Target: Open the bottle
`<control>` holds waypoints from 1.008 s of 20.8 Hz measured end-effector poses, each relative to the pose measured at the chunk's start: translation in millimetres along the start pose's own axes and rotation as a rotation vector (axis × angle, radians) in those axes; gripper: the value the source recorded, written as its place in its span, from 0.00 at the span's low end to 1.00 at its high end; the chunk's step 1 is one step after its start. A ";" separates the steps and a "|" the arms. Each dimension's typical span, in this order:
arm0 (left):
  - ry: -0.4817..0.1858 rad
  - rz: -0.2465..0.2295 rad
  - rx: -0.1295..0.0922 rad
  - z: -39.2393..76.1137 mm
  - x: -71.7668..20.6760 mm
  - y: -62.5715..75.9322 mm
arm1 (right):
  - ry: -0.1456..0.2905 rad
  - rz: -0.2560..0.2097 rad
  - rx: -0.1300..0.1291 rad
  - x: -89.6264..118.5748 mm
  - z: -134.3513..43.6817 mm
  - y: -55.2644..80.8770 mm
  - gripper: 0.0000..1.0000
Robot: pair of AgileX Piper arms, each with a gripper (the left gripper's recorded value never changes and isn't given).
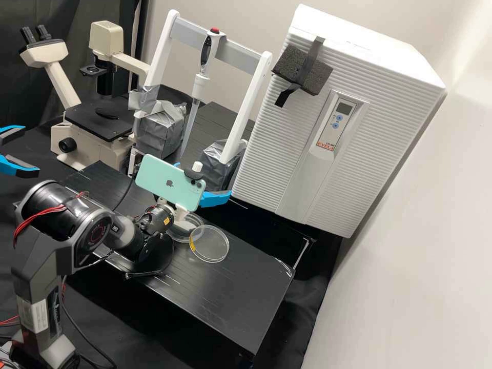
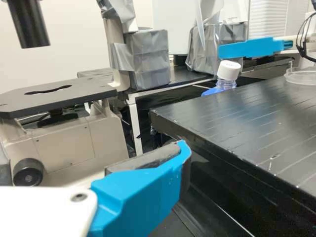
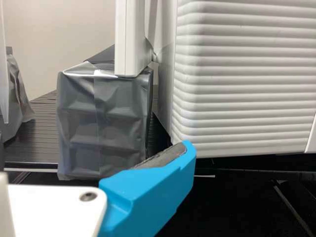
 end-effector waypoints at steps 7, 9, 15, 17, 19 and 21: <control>-0.018 -0.005 -0.003 3.1 1.1 -0.8 | 0.000 0.000 0.000 0.0 0.0 0.0 1.00; -0.025 -0.006 -0.003 4.2 1.5 -1.0 | 0.006 0.006 0.000 -5.2 -2.5 2.3 1.00; -0.068 -0.022 -0.009 10.8 5.3 -4.1 | 0.131 0.036 0.028 -37.6 -35.4 10.8 1.00; -0.081 -0.030 -0.013 12.6 6.6 -5.6 | 0.172 -0.012 0.034 -42.3 -45.3 -2.2 1.00; -0.081 -0.031 -0.014 12.6 6.7 -5.9 | 0.197 -0.060 0.038 -46.6 -51.5 -14.1 1.00; -0.076 -0.031 -0.015 11.7 6.4 -5.8 | 0.214 -0.103 0.039 -50.4 -56.3 -25.1 1.00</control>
